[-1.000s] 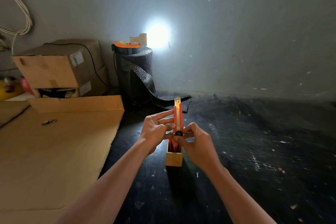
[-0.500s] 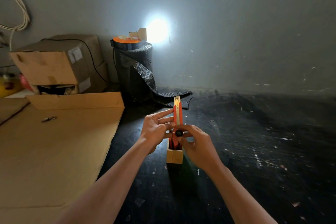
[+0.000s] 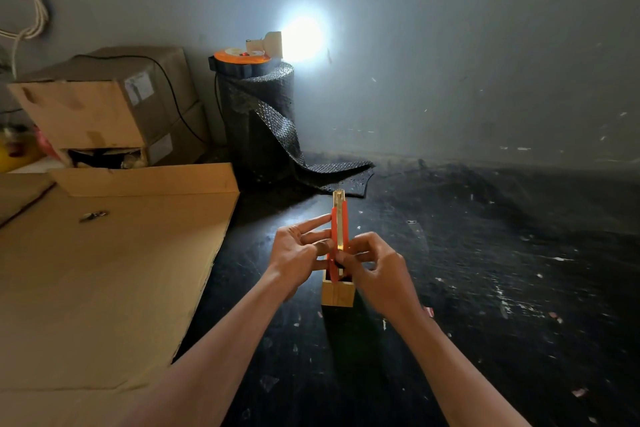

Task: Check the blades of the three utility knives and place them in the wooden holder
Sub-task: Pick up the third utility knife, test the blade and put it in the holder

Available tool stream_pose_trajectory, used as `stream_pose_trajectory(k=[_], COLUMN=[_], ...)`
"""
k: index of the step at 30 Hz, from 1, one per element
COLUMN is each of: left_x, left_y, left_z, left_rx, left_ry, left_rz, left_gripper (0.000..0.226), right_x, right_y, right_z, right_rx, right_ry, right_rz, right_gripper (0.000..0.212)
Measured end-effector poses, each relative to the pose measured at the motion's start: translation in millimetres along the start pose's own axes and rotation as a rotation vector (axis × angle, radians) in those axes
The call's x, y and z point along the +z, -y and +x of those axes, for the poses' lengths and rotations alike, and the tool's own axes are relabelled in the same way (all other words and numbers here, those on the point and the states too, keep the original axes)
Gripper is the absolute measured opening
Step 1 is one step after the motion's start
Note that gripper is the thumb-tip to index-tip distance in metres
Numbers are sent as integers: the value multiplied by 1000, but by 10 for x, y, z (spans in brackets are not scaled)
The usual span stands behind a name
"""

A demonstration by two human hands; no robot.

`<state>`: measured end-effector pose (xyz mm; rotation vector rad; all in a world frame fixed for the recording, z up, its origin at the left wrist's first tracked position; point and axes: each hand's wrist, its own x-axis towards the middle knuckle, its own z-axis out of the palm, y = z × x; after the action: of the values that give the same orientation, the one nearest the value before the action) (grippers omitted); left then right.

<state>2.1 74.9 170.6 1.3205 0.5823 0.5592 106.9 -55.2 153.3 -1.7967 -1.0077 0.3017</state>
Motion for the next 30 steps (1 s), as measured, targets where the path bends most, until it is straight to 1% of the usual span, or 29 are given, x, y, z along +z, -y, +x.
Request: stream_pose_trajectory(k=[2,4,6,9,11,15,17,19,21,22,25,30], left_x=[-10,-3,18,31,3,-74,-67,-41,-19,-8,4,-25], left_y=[79,163,238,365,479,786,913,1021,1120,1157,1249,1365], left_z=[35,75,128,264,381,558,604,639,672,684,721,750], left_rx=[-14,-24,-27,-29,-18,7,-19,-72,-135,-160,-212,-226], left_ry=[15,32,40,18,-54,-223,-227,-190,-148,-132,-128,-145], left_rz=[-20,-22,-12,16,96,403,518,624,668,675,665,632], left_gripper=[48,48,47,44,37,28,38,58,74,78,76,60], right_x=[-12,-17,-13,5,20,49,88,150,218,249,341,466], right_y=[-61,-113,-168,-275,-374,-585,-694,-806,-908,-949,-1086,-1250], right_z=[103,220,346,505,599,736,775,797,807,809,816,823], right_rx=[3,-5,-9,23,44,91,122,158,195,212,269,327], right_ry=[-17,-15,-4,3,-10,-66,-71,-70,-75,-67,-10,80], right_rz=[44,55,63,140,149,100,70,44,-3,-27,-63,-160], right_gripper=[38,43,40,28,22,16,17,16,14,14,13,5])
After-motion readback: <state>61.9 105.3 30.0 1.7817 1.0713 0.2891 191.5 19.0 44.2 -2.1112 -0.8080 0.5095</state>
